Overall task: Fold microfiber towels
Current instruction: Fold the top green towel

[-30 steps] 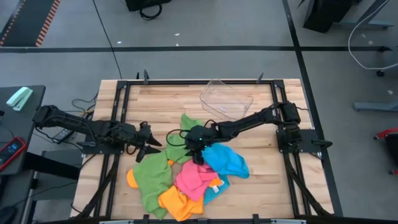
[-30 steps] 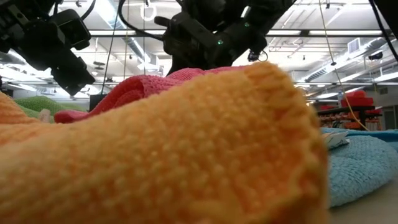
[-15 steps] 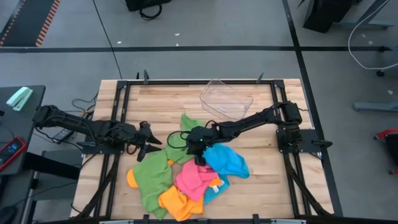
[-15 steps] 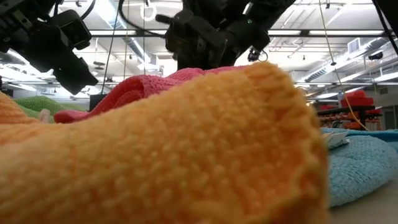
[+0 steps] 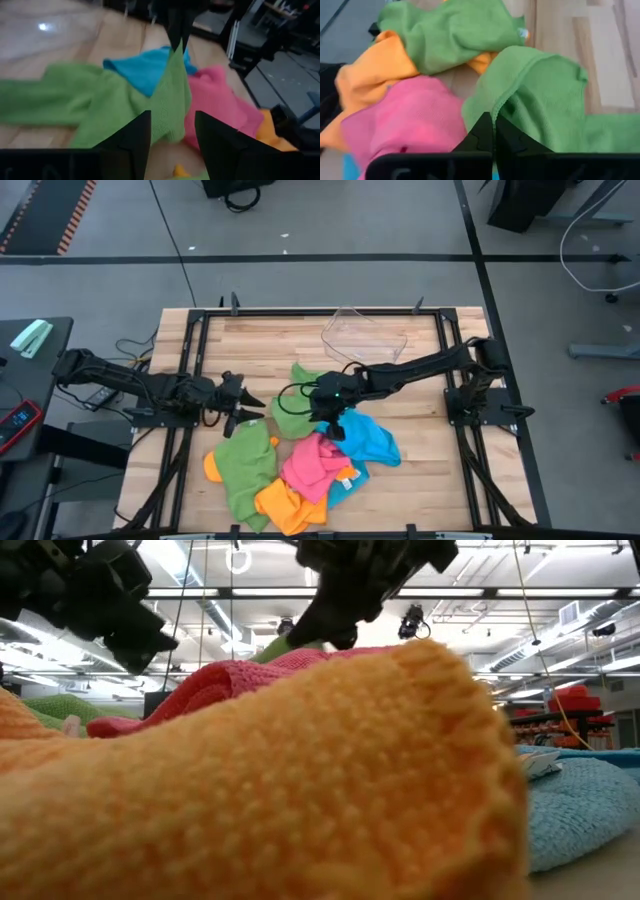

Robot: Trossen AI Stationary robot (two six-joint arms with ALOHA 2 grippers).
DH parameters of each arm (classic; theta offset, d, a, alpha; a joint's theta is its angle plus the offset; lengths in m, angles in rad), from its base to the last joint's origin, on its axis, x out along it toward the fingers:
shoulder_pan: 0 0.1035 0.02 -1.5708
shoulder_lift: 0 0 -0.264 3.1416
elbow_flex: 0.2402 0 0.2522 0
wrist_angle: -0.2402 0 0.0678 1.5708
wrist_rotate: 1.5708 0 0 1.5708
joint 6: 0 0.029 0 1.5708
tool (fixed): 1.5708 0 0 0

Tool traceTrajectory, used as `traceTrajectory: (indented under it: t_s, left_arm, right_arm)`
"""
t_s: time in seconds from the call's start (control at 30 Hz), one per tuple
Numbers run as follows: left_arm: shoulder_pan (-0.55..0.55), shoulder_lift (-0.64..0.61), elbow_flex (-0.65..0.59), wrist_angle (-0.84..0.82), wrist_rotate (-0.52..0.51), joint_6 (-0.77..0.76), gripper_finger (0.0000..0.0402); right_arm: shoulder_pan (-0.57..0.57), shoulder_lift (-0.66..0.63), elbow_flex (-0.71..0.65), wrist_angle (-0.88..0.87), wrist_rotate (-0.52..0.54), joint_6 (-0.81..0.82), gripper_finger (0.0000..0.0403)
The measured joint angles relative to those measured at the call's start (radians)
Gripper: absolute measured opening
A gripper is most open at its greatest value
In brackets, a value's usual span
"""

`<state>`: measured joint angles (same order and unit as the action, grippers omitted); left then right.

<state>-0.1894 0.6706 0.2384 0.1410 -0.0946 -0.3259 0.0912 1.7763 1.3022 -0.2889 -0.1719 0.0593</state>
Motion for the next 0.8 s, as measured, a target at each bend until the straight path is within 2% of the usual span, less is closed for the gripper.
traceTrajectory:
  t_s: [0.27, 0.47, 0.63, 0.8]
  left_arm:
    - [0.002, 0.161, 0.001, 0.235, -0.089, 0.109, 0.0163]
    - [0.025, 0.308, 0.015, 0.421, -0.092, 0.105, 0.0163]
    - [0.014, 0.435, 0.113, 0.434, -0.059, 0.116, 0.0163]
    - [-0.013, 0.552, 0.220, 0.420, -0.058, 0.173, 0.0163]
  right_arm:
    - [0.074, -0.066, 0.000, -0.052, -0.045, -0.062, 0.0002]
    - [0.131, -0.007, 0.000, 0.035, -0.042, -0.093, 0.0005]
    - [0.143, 0.043, -0.001, 0.091, 0.061, -0.094, 0.0006]
    - [0.153, 0.036, -0.001, 0.099, 0.154, -0.098, 0.0007]
